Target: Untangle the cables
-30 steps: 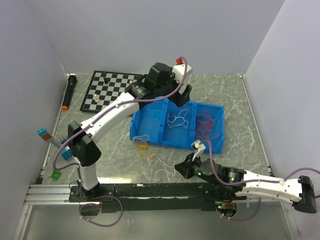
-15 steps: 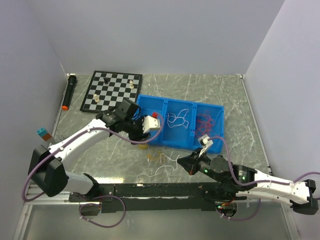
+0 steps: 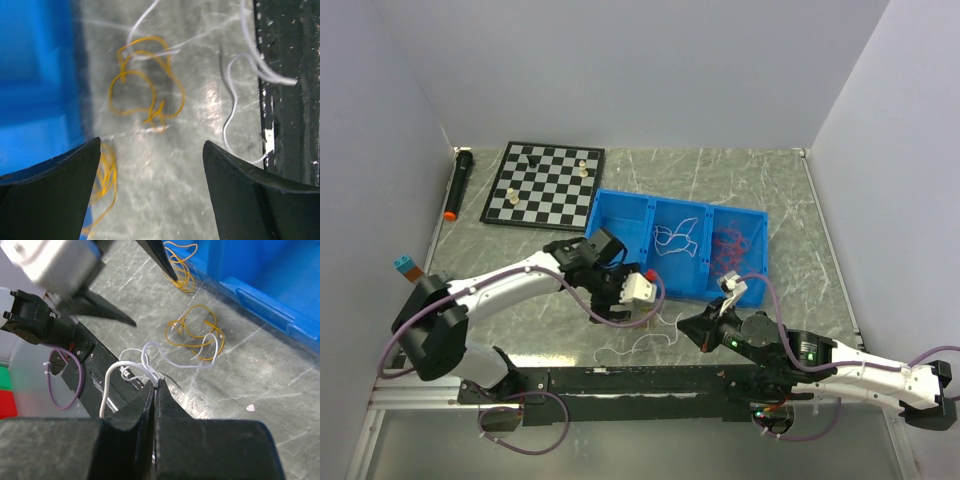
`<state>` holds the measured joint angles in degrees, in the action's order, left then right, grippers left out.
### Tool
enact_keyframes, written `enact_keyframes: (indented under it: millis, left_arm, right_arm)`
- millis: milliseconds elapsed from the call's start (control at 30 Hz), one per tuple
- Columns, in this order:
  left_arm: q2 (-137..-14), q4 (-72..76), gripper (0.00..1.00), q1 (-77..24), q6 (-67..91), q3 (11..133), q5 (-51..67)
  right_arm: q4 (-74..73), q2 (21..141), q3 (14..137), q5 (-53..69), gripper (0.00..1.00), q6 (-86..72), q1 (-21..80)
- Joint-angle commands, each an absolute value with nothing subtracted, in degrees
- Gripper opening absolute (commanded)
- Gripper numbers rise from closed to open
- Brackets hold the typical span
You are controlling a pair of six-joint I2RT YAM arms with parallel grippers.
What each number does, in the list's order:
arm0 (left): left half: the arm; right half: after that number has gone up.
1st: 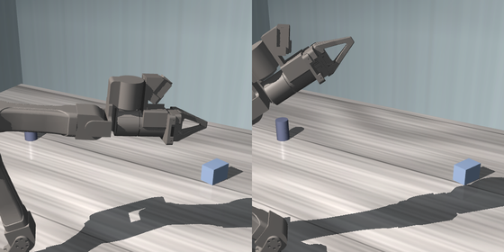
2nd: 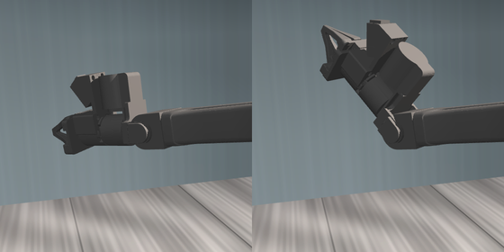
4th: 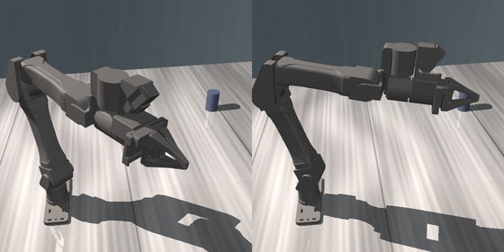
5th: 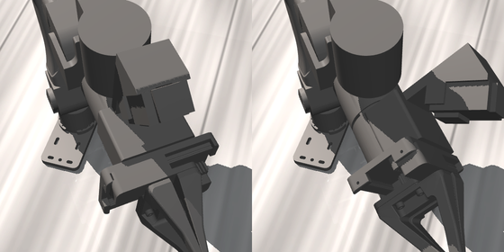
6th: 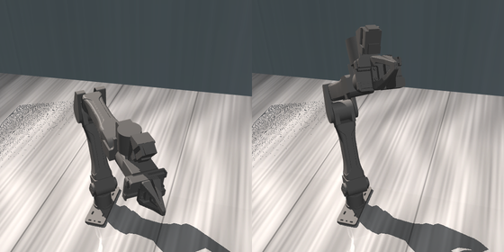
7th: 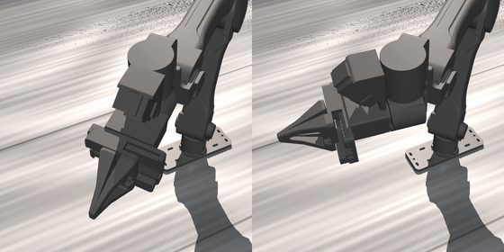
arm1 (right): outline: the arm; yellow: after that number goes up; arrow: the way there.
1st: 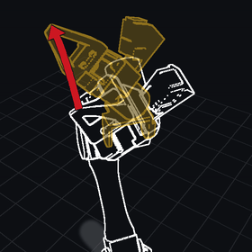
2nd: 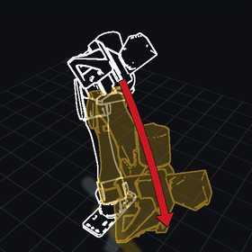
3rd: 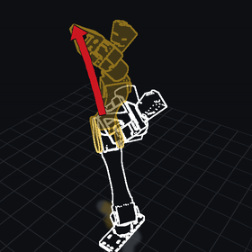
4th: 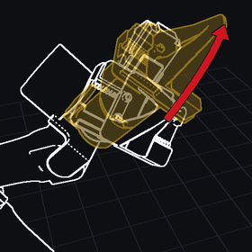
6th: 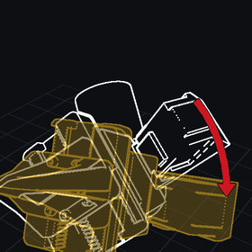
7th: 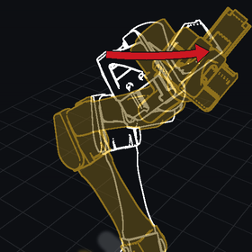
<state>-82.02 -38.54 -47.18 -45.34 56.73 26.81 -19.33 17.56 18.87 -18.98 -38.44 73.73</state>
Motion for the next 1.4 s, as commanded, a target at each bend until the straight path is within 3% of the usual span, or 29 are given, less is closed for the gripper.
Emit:
enact_keyframes:
  millis: [0, 100, 233, 467, 633, 833, 1167, 1367]
  left_arm:
    - [-84.8, -35.2, 0.88, -50.2, -46.7, 56.9, 28.7]
    - [-87.1, -32.6, 0.87, -51.0, -44.7, 56.7, 27.7]
    - [-89.6, -28.7, 0.73, -51.0, -42.8, 57.4, 27.5]
    - [-92.3, -27.0, 0.60, -52.8, -44.9, 54.0, 26.0]
    - [-93.3, -25.1, 0.40, -53.0, -45.1, 51.4, 24.8]
    - [-93.5, -24.7, 0.01, -53.5, -43.2, 52.6, 22.6]
    - [-82.3, -27.0, 0.01, -52.4, -40.8, 43.7, 19.5]
    - [-74.9, -30.1, 0.01, -48.2, -41.2, 40.1, 18.7]
  right_arm:
    - [-18.2, 17.8, 18.8, -19.2, 0.00, -40.1, 74.2]
    - [-18.1, 17.1, 17.9, -19.3, 0.00, -40.9, 74.2]
    - [-18.6, 15.4, 17.1, -19.8, 0.00, -41.6, 74.1]
    - [-20.9, 11.3, 16.6, -20.8, 0.00, -42.3, 74.2]
    - [-22.5, 8.0, 17.3, -22.0, 0.00, -41.7, 74.2]
    - [-25.5, 5.6, 19.7, -23.8, 0.00, -40.3, 74.2]
    - [-33.6, 1.2, 39.2, -35.2, 0.00, -25.9, 74.2]
    - [-30.6, 6.5, 47.8, -37.1, 0.00, -16.9, 74.2]
